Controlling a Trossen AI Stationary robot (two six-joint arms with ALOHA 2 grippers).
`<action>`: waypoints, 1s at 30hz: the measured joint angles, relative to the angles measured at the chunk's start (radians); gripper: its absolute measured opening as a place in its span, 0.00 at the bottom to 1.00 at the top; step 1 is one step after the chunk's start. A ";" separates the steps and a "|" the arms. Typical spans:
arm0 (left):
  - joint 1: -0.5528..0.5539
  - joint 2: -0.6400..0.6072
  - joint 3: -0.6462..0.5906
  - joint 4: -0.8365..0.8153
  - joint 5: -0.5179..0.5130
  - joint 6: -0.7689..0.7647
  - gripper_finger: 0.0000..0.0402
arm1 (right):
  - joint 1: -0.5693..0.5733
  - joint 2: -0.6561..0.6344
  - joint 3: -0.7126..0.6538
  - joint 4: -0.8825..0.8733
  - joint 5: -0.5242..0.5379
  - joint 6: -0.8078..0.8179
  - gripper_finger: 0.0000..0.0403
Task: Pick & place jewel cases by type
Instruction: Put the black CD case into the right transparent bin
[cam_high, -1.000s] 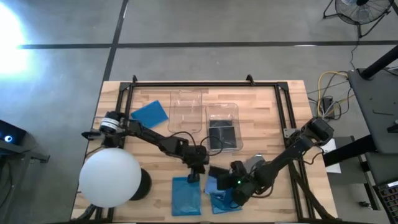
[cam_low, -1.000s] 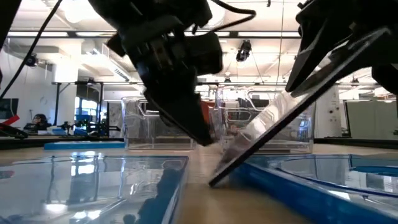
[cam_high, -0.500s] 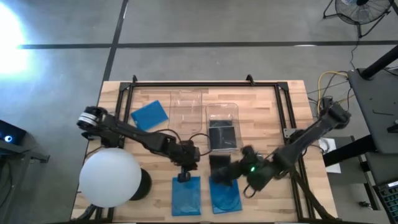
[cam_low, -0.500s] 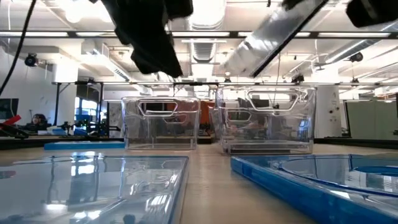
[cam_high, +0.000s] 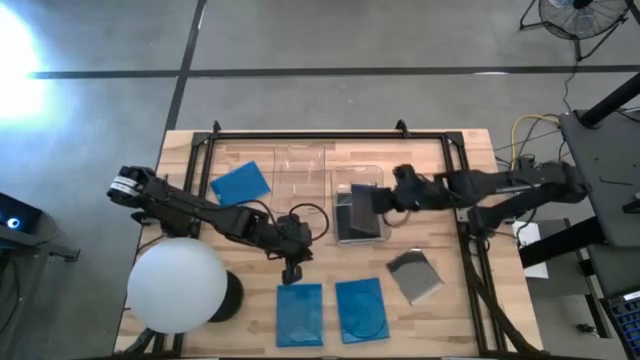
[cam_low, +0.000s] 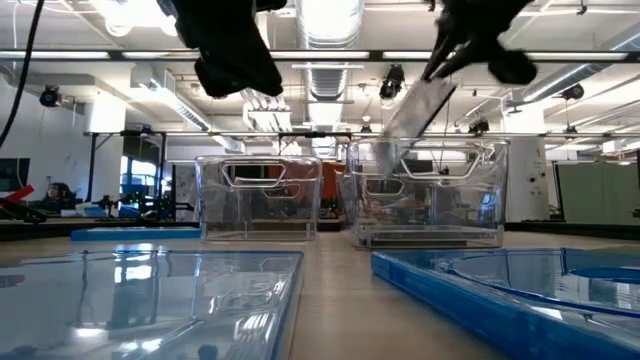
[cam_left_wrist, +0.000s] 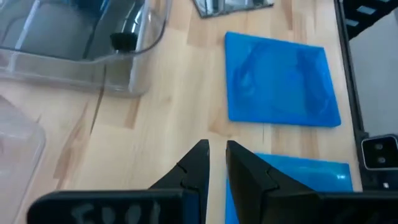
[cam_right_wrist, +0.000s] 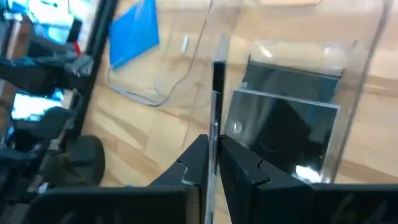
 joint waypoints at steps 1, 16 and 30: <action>0.000 0.000 -0.005 0.003 -0.001 -0.011 0.09 | -0.038 0.013 -0.018 0.040 -0.056 -0.024 0.08; -0.002 -0.002 -0.027 -0.041 -0.080 -0.048 0.09 | -0.138 0.135 -0.007 -0.169 -0.174 -0.074 0.39; 0.001 -0.002 -0.089 0.060 -0.073 0.008 0.09 | 0.361 0.104 0.054 -0.577 -0.367 0.246 0.50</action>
